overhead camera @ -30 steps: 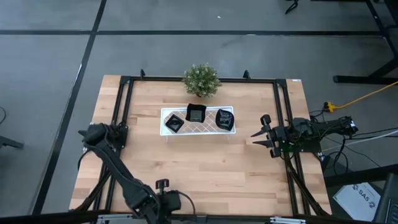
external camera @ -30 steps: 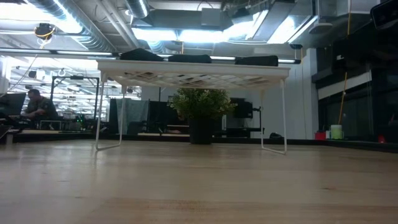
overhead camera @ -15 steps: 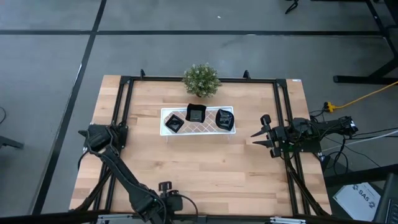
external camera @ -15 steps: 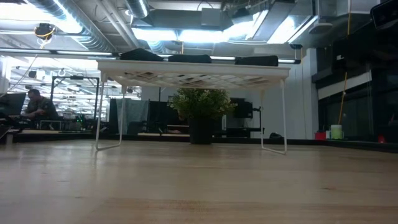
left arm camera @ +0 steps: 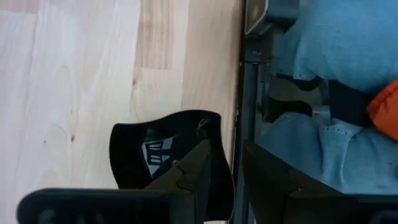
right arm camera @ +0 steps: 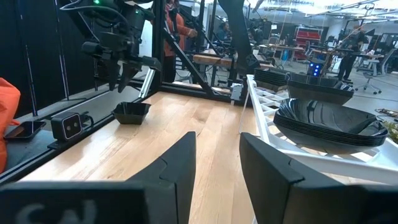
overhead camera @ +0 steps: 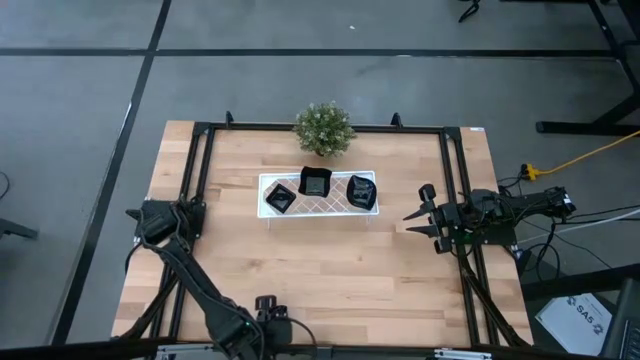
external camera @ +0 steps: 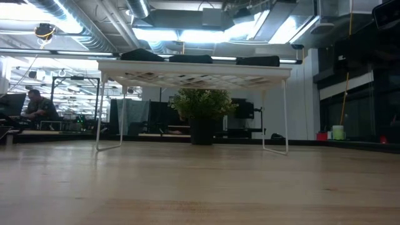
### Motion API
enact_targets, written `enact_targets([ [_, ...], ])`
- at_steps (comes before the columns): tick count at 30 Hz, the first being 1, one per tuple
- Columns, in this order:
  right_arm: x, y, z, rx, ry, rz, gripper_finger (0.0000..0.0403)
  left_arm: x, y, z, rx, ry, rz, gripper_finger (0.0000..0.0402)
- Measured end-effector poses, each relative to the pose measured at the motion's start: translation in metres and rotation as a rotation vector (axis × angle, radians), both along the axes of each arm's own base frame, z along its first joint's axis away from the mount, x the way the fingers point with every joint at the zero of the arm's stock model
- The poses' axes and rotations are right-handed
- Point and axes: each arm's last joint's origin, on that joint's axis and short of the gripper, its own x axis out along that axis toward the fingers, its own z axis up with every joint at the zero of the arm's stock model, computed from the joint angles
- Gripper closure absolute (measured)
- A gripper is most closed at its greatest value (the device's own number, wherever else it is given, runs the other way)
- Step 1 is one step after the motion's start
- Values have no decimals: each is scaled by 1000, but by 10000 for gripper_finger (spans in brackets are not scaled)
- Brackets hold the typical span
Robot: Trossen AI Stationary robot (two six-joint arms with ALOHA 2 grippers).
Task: Pick & Place Mini shaped plates
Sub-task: Stack the black distorted square plate on top of the black distorted square plate on the shelf
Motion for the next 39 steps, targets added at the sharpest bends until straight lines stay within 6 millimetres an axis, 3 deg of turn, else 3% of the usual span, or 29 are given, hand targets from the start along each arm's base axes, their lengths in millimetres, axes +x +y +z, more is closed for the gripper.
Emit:
enact_targets([
  [9,0,0,0,-1,1,0,279,-4,-4,0,10,2,-39,316],
  [20,0,0,0,0,0,0,279,-3,-12,-22,10,74,-106,316],
  [30,0,0,0,0,1,0,279,-2,-12,-23,21,71,-115,315],
  [39,0,0,0,0,0,0,279,4,-10,-38,-17,148,-81,315],
])
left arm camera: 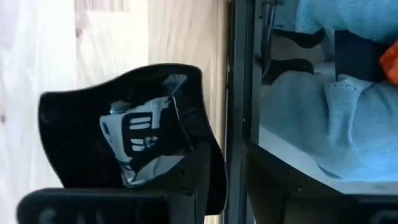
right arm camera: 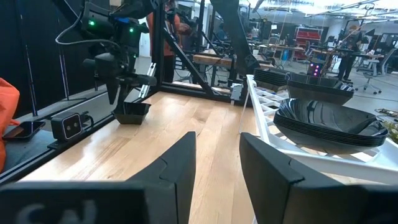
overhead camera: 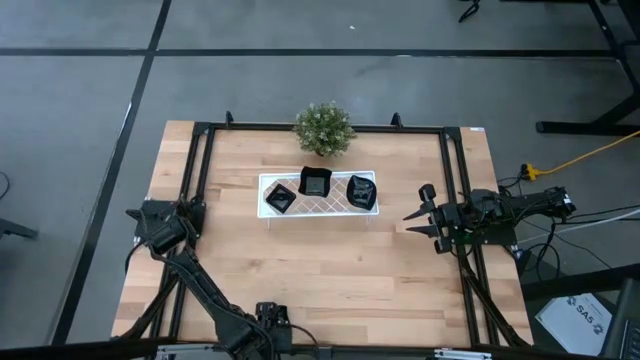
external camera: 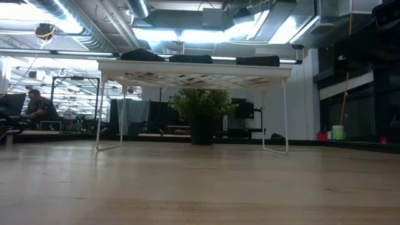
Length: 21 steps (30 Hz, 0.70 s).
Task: Pick & Place Mini shaped plates
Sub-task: Stack the black distorted square plate on top of the black distorted square plate on the shelf
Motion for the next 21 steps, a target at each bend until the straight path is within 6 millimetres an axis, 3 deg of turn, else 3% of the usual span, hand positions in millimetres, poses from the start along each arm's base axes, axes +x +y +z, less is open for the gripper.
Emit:
enact_targets([
  [8,0,0,0,0,0,1,279,8,-4,5,-93,-48,22,311],
  [17,0,0,0,0,1,0,279,9,-3,6,-74,-94,82,235],
  [21,0,0,0,0,0,0,279,9,-3,6,-64,-89,86,219],
])
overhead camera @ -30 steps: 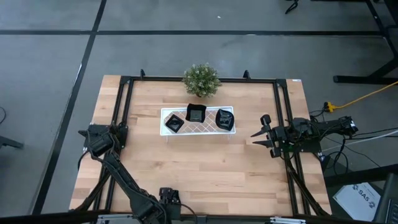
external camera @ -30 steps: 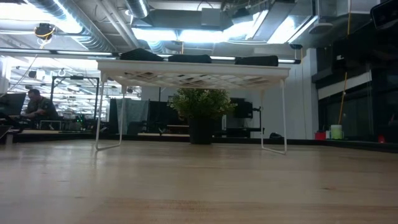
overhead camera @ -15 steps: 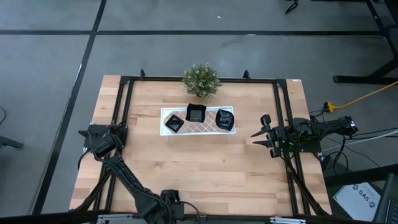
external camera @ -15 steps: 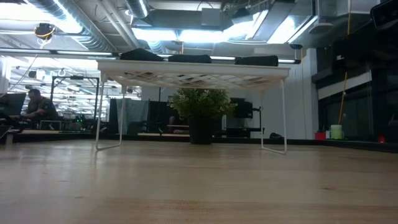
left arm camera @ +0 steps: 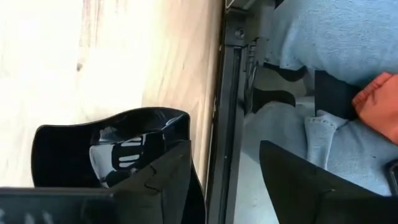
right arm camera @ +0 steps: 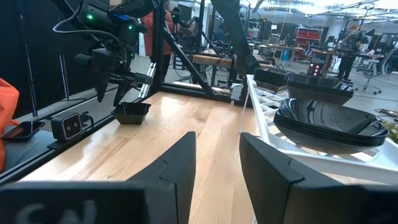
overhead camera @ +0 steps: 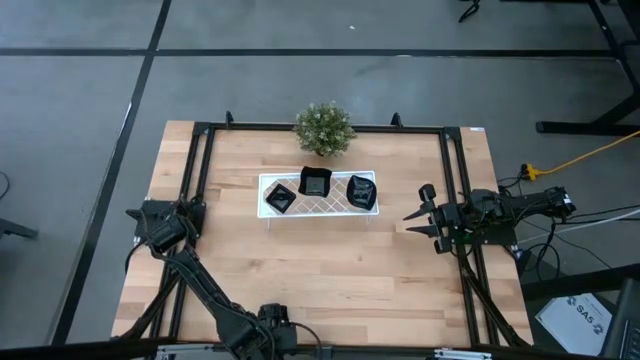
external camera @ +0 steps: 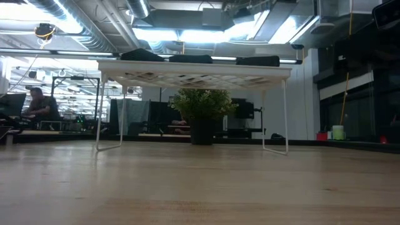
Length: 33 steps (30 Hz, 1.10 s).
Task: Pick & Place Mini shaped plates
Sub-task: Stack the black distorted square plate on top of the black distorted square plate on the shelf
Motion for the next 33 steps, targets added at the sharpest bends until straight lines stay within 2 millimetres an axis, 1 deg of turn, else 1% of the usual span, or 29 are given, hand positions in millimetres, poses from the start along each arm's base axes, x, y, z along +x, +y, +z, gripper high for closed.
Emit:
enact_targets([
  [7,0,0,0,0,0,0,279,-4,4,-6,36,46,26,224],
  [22,0,0,0,0,0,0,279,-8,8,-24,56,137,109,266],
  [28,0,0,0,0,0,0,279,-9,10,-26,65,148,130,302],
  [33,0,0,0,0,1,0,279,-9,10,-26,73,138,134,354],
])
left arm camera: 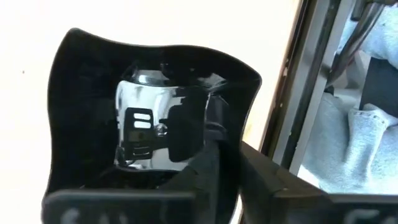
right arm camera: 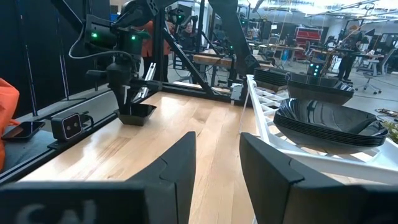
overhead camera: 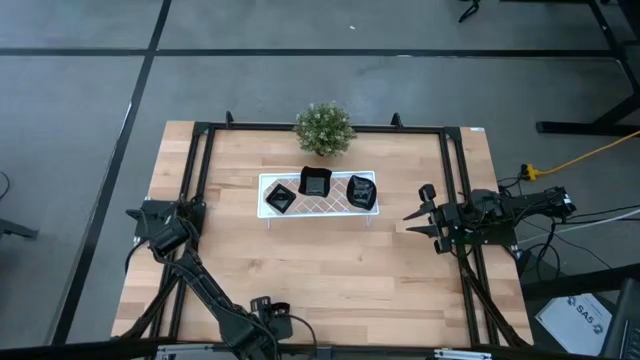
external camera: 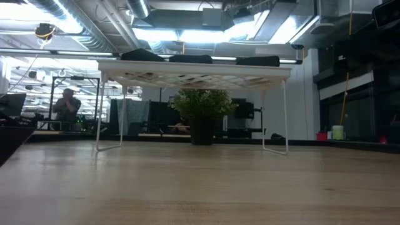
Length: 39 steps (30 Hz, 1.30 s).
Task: Pick & Place Mini shaped plates
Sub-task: Stack the black distorted square plate on top of the black distorted square plate on the shelf
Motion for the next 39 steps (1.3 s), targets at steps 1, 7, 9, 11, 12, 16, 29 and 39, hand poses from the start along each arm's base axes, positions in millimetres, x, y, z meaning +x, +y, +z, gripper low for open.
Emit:
enact_targets([
  [1,0,0,0,0,0,0,279,0,0,0,1,-2,1,366],
  [7,0,0,0,0,0,0,279,3,-2,9,23,-47,-5,396],
  [9,0,0,0,0,0,0,279,5,-3,14,36,-73,-28,399],
  [11,0,0,0,0,-1,0,279,8,-4,22,59,-99,-52,399],
  [12,0,0,0,0,0,0,279,9,-3,27,72,-114,-60,399],
  [16,0,0,0,0,0,1,279,14,5,54,130,-194,-90,399],
  [29,0,0,0,0,-1,0,279,22,57,134,228,-357,-256,399],
  [39,0,0,0,0,0,0,279,28,122,176,353,-348,-349,400],
])
